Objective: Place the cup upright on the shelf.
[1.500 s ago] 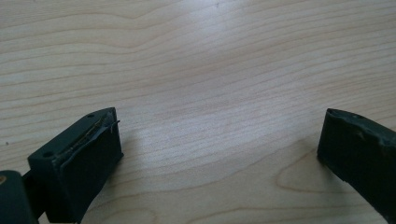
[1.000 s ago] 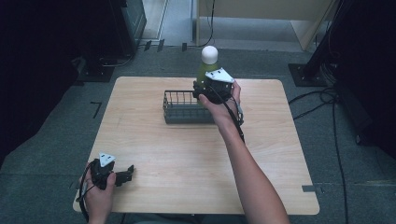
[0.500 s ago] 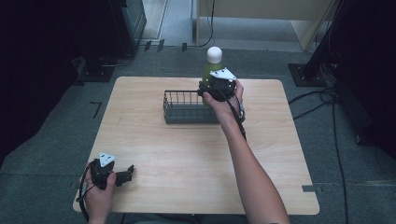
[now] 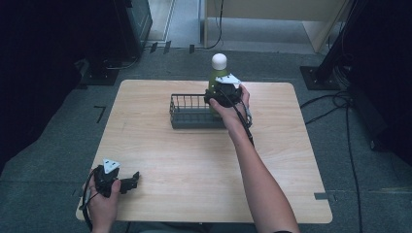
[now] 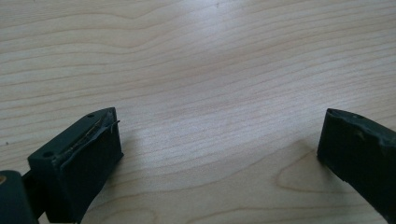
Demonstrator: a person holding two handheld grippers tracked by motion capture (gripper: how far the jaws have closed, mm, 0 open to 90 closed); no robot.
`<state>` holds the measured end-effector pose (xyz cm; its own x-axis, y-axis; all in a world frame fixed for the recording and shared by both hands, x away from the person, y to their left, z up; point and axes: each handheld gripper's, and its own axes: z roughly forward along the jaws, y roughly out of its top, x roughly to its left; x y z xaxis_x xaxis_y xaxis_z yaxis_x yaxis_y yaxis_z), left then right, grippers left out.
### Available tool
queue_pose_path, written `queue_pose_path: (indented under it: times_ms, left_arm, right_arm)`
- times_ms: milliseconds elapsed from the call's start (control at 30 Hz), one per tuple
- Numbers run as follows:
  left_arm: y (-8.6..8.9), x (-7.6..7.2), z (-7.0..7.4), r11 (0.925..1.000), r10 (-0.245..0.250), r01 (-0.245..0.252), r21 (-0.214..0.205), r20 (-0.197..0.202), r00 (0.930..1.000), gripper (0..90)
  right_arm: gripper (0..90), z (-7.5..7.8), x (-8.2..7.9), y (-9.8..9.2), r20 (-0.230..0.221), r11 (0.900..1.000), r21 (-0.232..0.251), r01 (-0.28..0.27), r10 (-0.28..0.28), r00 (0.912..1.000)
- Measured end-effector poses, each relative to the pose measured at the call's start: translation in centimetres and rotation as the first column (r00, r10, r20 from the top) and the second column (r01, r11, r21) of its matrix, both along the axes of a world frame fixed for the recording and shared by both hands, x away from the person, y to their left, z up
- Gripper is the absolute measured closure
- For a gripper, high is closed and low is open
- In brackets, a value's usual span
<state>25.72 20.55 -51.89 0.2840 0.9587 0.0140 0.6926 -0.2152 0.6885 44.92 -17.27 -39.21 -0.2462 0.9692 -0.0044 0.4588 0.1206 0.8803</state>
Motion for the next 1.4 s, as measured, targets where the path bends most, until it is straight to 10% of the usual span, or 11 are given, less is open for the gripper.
queue_pose_path:
  times_ms: [1400]
  left_arm:
    - [0.0, 0.0, 0.0, 1.0, 0.0, 0.0, 0.0, 0.0, 1.0, 0.1]
  right_arm:
    - [2.5, 0.7, -2.9, -1.8, 0.052, 0.9976, 0.039, -0.056, 0.054, 0.9972]
